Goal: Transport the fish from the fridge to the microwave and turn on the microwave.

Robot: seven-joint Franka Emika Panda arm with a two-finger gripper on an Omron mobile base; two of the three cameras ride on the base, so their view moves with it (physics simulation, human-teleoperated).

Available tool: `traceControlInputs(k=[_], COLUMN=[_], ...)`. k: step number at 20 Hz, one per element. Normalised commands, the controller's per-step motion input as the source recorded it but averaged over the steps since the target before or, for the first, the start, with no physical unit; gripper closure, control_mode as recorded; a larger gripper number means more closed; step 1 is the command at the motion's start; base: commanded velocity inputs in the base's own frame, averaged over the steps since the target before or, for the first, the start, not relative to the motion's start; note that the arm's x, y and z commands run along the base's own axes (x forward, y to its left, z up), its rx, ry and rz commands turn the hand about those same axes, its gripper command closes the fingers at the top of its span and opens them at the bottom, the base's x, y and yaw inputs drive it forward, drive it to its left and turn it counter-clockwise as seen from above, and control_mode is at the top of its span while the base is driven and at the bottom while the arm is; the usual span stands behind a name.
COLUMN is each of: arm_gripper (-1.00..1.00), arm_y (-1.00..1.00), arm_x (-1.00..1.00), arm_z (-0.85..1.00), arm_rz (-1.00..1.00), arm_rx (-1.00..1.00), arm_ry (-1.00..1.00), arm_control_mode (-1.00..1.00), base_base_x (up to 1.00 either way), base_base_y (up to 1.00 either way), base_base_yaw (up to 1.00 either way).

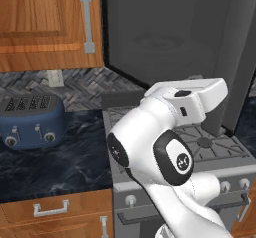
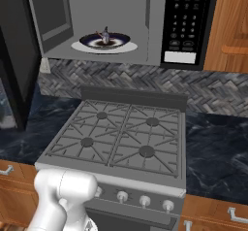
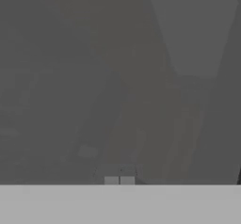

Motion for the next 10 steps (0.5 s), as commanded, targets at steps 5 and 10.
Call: traceControlInputs(k=[5, 10], arm_gripper=[1.0, 1.0], arm_y=[-0.45, -0.45], arm_x=[0.42, 0.52], arm_z=[0.02, 0.0], arm_rz=[-0.01, 0.0], arm_rx=[0.06, 0.09], arm_ry=[0.0, 0.02], arm_control_mode=[-1.0, -1.0], base_base_x=[0.0, 0.0], base_base_y=[0.0, 0.0], base_base_yaw=[0.0, 0.0])
